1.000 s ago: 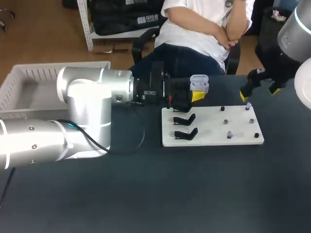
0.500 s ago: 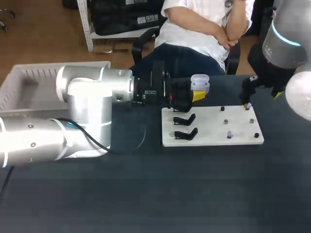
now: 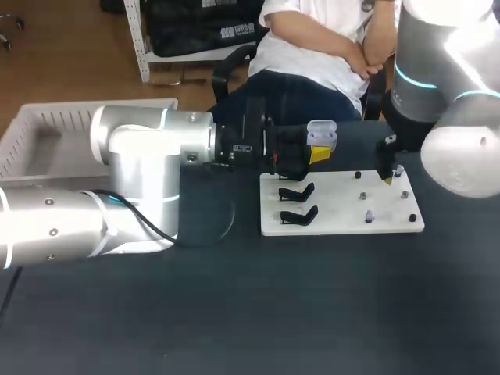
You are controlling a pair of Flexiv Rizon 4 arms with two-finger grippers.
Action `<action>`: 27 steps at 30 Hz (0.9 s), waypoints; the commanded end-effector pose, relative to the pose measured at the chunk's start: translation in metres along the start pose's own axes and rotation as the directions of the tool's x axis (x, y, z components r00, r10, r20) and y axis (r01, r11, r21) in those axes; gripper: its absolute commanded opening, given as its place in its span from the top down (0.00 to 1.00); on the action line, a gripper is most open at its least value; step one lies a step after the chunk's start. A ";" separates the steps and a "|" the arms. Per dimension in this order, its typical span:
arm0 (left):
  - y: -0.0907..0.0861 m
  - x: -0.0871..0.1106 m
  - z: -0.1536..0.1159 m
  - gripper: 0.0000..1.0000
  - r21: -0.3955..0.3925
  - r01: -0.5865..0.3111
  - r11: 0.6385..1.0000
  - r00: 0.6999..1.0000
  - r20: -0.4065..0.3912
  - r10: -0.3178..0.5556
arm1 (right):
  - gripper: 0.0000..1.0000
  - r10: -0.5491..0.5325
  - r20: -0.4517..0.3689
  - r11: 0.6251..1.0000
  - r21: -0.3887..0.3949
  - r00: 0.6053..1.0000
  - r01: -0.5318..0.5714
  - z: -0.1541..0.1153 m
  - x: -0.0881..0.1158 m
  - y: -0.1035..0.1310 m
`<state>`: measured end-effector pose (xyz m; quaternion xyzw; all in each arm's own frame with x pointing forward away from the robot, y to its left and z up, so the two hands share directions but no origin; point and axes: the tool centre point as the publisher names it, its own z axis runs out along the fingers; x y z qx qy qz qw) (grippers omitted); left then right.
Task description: Pick up each earbud case from the left stands, insert the matching earbuds, close the lid, and place the case in the box.
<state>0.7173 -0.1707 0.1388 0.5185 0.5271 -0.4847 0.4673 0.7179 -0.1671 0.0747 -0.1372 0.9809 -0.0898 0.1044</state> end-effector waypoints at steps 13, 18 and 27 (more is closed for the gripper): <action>-0.002 0.001 0.000 1.00 -0.007 -0.004 1.000 1.000 0.005 0.004 | 0.23 -0.015 -0.025 1.000 -0.016 1.000 0.015 0.036 -0.024 -0.005; -0.002 0.001 0.000 1.00 -0.007 -0.004 1.000 1.000 0.005 0.004 | 0.31 -0.065 -0.031 0.997 -0.040 0.997 0.063 0.040 -0.034 -0.007; -0.002 0.001 0.000 1.00 -0.007 -0.004 1.000 1.000 0.005 0.004 | 0.40 -0.119 -0.039 0.991 -0.060 0.992 0.117 0.047 -0.039 -0.012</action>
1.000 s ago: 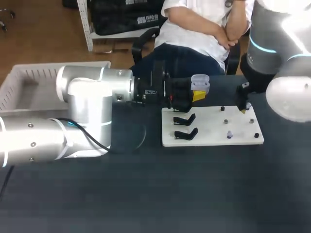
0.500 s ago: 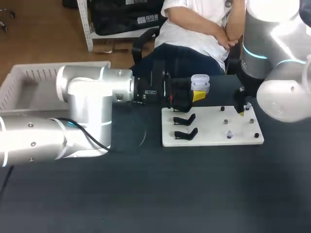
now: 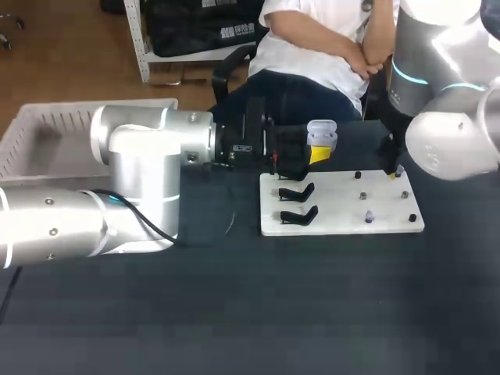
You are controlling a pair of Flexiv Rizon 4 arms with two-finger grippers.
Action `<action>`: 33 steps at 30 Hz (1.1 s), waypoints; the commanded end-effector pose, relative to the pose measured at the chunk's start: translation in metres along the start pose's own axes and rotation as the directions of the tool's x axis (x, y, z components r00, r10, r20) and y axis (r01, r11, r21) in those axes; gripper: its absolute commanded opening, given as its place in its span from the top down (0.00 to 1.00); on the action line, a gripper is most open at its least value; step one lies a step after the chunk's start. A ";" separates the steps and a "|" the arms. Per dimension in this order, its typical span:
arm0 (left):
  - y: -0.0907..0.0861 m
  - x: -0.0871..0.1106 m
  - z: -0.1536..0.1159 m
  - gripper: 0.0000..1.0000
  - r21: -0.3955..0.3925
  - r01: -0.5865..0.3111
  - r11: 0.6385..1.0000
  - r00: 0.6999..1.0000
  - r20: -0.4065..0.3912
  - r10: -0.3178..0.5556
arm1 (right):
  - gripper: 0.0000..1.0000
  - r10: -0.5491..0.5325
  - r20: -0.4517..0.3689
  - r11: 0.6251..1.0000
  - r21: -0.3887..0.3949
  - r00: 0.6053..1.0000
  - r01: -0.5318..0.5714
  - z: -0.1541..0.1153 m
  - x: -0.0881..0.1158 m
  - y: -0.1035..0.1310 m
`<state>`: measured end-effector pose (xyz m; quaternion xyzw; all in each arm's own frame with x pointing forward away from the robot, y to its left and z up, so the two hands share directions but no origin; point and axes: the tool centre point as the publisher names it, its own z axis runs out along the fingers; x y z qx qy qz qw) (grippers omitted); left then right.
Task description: Pick up each earbud case from the left stands, insert the matching earbuds, close the lid, and place the case in the box.
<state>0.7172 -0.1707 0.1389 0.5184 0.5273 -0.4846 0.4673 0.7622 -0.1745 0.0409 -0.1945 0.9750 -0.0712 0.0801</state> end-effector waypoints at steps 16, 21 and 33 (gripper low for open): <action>-0.002 0.001 0.000 1.00 -0.007 -0.004 1.000 1.000 0.005 0.004 | 0.48 -0.019 -0.021 0.999 -0.034 1.000 0.018 0.015 -0.003 -0.003; -0.002 0.001 0.000 1.00 -0.007 -0.004 1.000 1.000 0.005 0.004 | 0.47 -0.023 -0.028 0.999 -0.040 0.999 0.022 0.017 -0.003 -0.003; -0.002 0.001 0.000 1.00 -0.007 -0.004 1.000 1.000 0.005 0.004 | 0.54 -0.039 -0.019 0.998 -0.045 0.999 0.038 0.016 -0.012 0.001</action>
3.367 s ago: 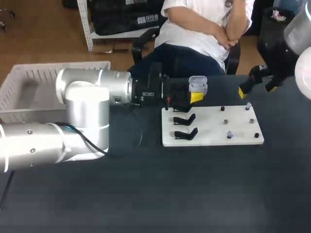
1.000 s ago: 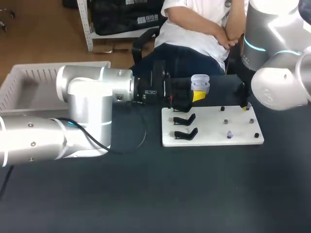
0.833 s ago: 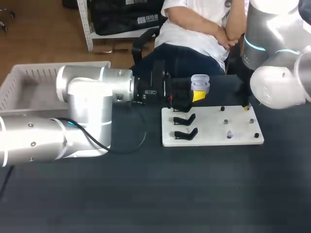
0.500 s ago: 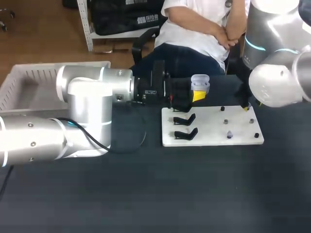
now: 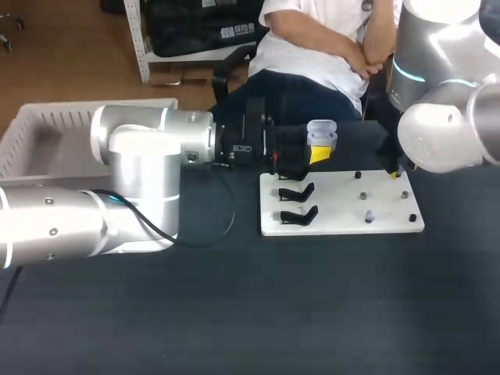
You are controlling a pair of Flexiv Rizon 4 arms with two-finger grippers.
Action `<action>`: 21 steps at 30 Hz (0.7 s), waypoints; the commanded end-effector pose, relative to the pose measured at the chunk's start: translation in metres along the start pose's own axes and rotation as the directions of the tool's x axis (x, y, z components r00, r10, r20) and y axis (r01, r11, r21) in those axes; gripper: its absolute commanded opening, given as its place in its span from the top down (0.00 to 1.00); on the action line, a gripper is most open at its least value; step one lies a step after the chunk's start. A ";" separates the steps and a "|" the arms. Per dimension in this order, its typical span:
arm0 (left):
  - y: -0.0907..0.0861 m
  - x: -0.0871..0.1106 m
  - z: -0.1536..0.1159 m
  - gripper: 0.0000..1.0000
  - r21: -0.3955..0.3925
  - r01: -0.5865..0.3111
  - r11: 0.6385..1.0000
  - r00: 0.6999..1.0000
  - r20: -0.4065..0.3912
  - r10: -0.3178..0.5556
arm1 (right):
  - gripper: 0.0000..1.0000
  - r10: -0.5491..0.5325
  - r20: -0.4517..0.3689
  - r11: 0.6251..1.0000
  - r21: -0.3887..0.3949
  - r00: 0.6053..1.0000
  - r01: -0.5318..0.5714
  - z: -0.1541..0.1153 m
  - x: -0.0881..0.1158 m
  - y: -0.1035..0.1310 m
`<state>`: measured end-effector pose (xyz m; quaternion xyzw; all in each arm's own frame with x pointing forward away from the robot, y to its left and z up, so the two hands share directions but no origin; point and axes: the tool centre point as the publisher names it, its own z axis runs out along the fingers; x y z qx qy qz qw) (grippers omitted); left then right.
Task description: Pick up each earbud case from the left stands, insert the matching earbuds, close the lid, and place the case in the box.
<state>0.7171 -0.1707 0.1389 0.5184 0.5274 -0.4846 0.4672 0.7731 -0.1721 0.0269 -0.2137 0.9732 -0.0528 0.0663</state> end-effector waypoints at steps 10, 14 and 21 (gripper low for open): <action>-0.002 0.001 0.000 1.00 -0.007 -0.004 1.000 1.000 0.005 0.004 | 0.60 -0.005 -0.012 1.000 0.000 1.000 0.005 0.003 -0.004 0.000; -0.002 0.001 0.000 1.00 -0.007 -0.004 1.000 1.000 0.005 0.004 | 0.60 -0.003 -0.017 1.000 -0.001 1.000 0.003 0.004 -0.002 0.000; -0.002 0.001 0.000 1.00 -0.007 -0.004 1.000 1.000 0.005 0.004 | 0.62 0.004 -0.022 1.000 -0.005 1.000 -0.004 0.005 0.000 -0.001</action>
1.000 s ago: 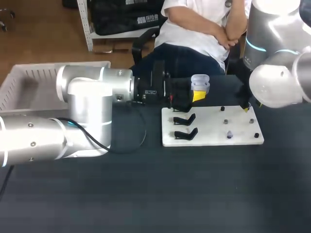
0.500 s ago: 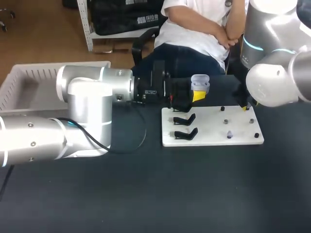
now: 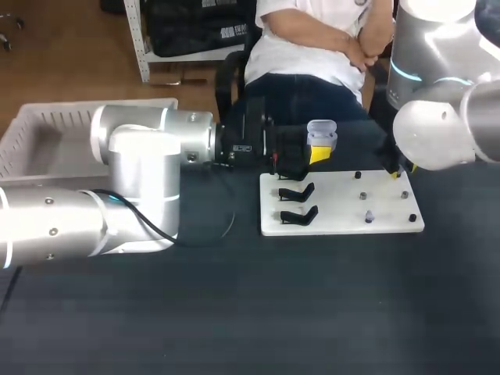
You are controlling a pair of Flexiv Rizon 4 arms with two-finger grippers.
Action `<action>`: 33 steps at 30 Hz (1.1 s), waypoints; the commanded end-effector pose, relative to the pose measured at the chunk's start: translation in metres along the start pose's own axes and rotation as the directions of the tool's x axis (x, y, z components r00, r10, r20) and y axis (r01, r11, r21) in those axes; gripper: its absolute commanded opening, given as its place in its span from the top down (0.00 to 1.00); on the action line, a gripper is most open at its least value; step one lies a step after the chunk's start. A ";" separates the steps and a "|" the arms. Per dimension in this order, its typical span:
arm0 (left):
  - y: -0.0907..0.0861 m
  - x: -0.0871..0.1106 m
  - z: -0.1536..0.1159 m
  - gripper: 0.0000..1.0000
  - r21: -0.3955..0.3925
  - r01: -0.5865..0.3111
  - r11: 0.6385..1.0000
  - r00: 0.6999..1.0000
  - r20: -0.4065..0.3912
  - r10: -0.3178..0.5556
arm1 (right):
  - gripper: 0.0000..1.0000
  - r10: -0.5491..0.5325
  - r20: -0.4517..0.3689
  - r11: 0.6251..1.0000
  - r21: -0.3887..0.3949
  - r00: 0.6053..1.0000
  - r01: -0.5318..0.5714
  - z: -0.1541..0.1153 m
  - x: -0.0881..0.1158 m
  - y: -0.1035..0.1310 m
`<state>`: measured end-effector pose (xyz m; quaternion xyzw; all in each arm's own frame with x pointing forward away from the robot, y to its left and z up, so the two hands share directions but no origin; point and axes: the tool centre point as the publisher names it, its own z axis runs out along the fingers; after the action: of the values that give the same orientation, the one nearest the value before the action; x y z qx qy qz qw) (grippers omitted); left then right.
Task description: Pick up each earbud case from the left stands, insert the matching earbuds, close the lid, and place the case in the box.
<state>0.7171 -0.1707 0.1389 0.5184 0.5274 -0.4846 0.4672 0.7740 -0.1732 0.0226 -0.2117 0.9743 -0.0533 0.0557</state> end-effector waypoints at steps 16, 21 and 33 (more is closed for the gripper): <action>-0.002 0.001 0.000 1.00 -0.007 -0.004 1.000 1.000 0.005 0.004 | 0.65 0.002 -0.005 1.000 -0.004 1.000 -0.002 0.004 -0.007 0.001; -0.002 0.001 0.000 1.00 -0.007 -0.004 1.000 1.000 0.005 0.004 | 0.64 0.009 -0.009 1.000 -0.004 1.000 -0.009 0.004 -0.004 0.001; -0.002 0.001 0.000 1.00 -0.007 -0.004 1.000 1.000 0.005 0.004 | 0.90 0.018 -0.012 1.000 0.005 1.000 -0.018 0.002 -0.003 -0.001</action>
<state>0.7171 -0.1707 0.1389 0.5184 0.5274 -0.4846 0.4672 0.7783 -0.1737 0.0207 -0.2036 0.9762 -0.0556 0.0499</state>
